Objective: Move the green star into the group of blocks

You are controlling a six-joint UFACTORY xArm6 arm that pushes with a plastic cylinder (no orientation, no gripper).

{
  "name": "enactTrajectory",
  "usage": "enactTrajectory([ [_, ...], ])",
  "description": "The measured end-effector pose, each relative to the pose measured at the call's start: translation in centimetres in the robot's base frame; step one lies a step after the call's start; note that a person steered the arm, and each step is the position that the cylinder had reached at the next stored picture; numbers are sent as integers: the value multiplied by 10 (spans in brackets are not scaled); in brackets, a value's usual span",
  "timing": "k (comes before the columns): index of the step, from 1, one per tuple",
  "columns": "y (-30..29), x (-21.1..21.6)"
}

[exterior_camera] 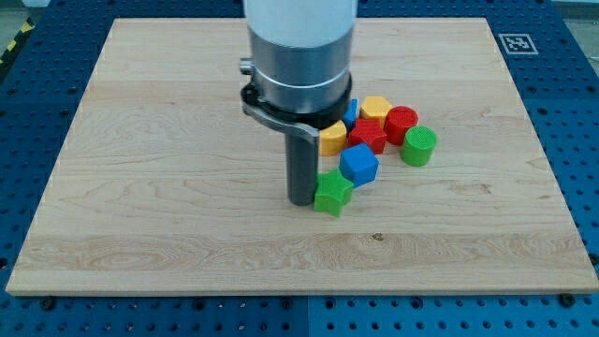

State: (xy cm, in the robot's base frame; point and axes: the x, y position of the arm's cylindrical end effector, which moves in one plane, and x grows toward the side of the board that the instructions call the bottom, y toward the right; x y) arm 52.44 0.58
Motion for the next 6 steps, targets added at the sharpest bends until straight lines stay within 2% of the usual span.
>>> enactTrajectory([
  [2, 42, 21],
  [6, 91, 34],
])
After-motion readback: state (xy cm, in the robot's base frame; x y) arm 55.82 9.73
